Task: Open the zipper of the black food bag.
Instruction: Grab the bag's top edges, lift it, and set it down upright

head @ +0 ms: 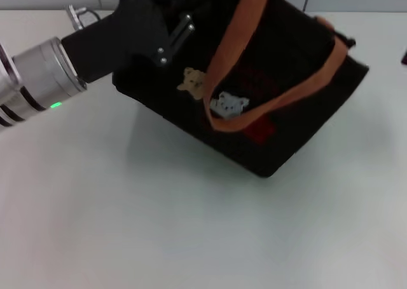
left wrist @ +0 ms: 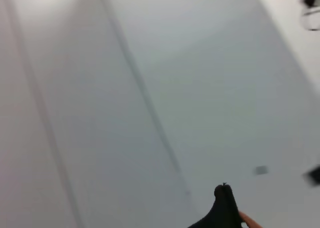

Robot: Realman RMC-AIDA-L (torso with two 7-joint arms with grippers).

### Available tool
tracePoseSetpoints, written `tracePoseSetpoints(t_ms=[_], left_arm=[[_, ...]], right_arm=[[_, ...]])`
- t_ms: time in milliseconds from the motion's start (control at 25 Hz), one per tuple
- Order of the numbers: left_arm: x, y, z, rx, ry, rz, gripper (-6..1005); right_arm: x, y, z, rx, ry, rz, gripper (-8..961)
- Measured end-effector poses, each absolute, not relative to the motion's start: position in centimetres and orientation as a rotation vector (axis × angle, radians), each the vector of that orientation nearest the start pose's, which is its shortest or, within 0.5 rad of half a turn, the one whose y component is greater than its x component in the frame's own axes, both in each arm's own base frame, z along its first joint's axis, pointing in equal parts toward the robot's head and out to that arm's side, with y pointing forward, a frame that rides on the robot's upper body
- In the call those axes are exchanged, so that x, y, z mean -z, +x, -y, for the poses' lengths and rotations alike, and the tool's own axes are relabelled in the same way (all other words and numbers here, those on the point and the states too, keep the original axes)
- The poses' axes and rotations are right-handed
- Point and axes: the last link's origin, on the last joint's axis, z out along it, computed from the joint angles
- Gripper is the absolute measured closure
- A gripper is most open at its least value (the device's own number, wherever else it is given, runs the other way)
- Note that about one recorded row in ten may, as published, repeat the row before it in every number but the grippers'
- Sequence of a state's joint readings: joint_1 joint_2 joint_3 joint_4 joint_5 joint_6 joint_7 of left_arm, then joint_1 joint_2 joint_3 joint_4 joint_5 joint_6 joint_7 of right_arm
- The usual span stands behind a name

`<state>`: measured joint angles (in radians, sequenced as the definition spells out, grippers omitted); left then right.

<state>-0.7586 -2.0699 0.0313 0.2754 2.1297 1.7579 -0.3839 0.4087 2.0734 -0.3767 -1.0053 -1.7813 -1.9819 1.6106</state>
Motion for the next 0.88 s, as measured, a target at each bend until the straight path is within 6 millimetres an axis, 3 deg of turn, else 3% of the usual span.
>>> tracePoseSetpoints(t_ms=[200, 240, 320, 360, 400, 440, 520, 560, 680, 760, 880], left_arm=[[-0.2, -18.6, -35.2, 1.049, -2.335, -0.579, 861], [-0.1, -18.4, -35.3, 1.043, -2.345, -0.599, 861], [0.0, -18.3, -35.3, 1.034, -2.354, -0.622, 861], [0.1, -18.2, -35.3, 1.028, -2.355, -0.644, 862], [0.1, -18.2, -35.3, 1.028, -2.355, -0.644, 863], [0.1, -18.1, -35.3, 1.029, -2.355, -0.652, 865], [0.2, -17.9, -35.2, 1.03, -2.359, -0.667, 867], [0.2, -17.8, -35.3, 1.025, -2.367, -0.687, 867], [0.3, -17.5, -35.4, 1.02, -2.373, -0.71, 869], [0.4, -17.2, -35.5, 1.02, -2.376, -0.735, 870], [0.4, -17.0, -35.5, 1.021, -2.379, -0.744, 870]], right_arm=[[-12.2, 22.5, -31.4, -1.053, -2.523, -0.568, 162], [-12.8, 20.9, -33.2, -1.008, -2.532, -0.629, 161], [-13.1, 20.1, -33.8, -0.992, -2.538, -0.661, 161], [-13.8, 18.5, -35.5, -0.955, -2.556, -0.778, 179], [-13.8, 18.5, -35.5, -0.955, -2.556, -0.778, 197], [-14.4, 16.9, -37.0, -0.89, -2.579, -0.902, 215], [-14.6, 16.4, -37.7, -0.848, -2.588, -0.954, 251], [-14.7, 15.0, -38.9, -0.761, -2.614, -1.045, 269], [-14.5, 13.8, -39.9, -0.689, -2.638, -1.118, 393], [-14.4, 11.9, -41.1, -0.593, -2.683, -1.224, 476], [-14.0, 10.7, -41.6, -0.534, -2.722, -1.276, 472]])
